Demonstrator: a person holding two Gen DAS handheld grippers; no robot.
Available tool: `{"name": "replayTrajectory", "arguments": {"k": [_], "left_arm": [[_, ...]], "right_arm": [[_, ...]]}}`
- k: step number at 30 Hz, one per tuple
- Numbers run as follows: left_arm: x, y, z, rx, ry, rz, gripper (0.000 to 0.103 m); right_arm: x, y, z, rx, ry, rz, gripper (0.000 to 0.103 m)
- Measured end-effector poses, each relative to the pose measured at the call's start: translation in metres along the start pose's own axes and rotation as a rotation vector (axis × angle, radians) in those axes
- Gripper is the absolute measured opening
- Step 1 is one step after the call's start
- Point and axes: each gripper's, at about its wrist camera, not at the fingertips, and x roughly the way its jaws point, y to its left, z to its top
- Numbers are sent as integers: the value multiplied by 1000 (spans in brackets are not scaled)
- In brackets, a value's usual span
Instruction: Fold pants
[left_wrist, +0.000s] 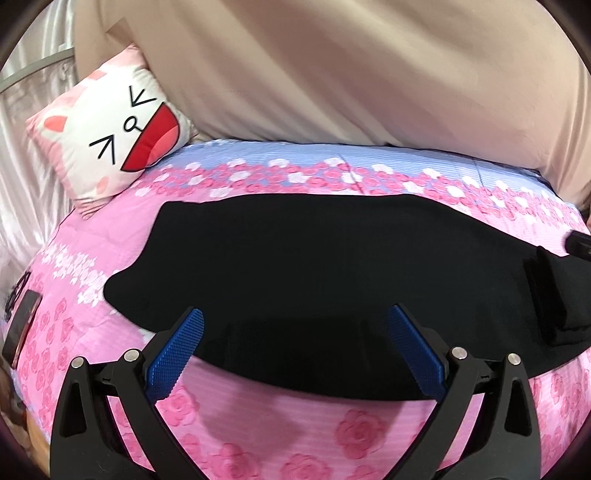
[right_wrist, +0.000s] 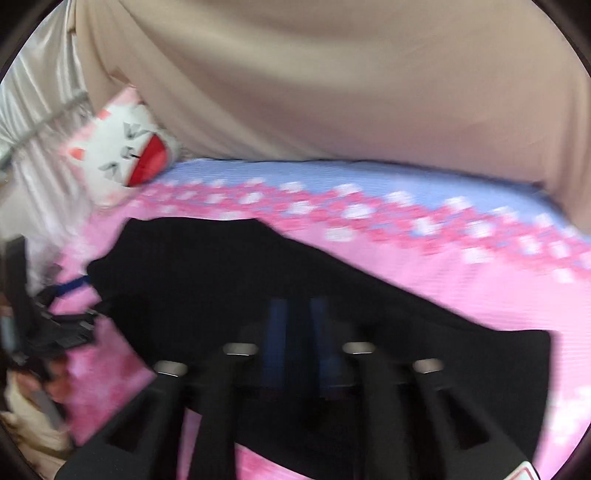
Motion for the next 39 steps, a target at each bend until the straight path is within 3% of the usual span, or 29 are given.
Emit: {"name": "replayTrajectory", "arguments": {"k": [1,2,7,10,11,13,15,19,23,26,30,34,37,39], "left_arm": [[1,2,-1,-6,6,-1,98],[2,4,-3,-11,11,-7,98],[6,-11,-5,-13,33,-72,98],[7,-30,-5,13,43,-93,98],[6,-34,-5,22,45,-96,98],[2,-40,-7,41,42,-103,98],[-2,-40,-8,50,33,-94,98],[-3,-23,-6,19,28,-64,98],[2,-7,-1,-33,35,-56,98],[-1,-2,1,-32,23,-48,98],[-4,0,2,-24,19,-45,98],[-6,-9,4,10,15,-66,98],[-8,-29,9,44,3,-101,98],[-10,-51,14,80,-6,-135,98]], "right_arm": [[-7,-1,-6,-30,-2,-74,79],[-15,-3,-17,-72,-11,-144,80],[-18,12,-56,-212,36,-177,79],[4,19,-64,-242,82,-153,61],[15,20,-66,-237,112,-142,42],[35,11,-68,-185,152,-108,39],[36,3,-64,-136,132,-94,15],[22,-10,-40,4,72,-17,14],[17,12,-11,12,13,92,14],[38,47,-5,-57,35,159,14],[91,71,-24,-113,134,144,21],[52,52,-18,3,65,212,25],[1,18,-15,64,-26,116,19],[-25,-11,-20,113,-46,-37,19]]}}
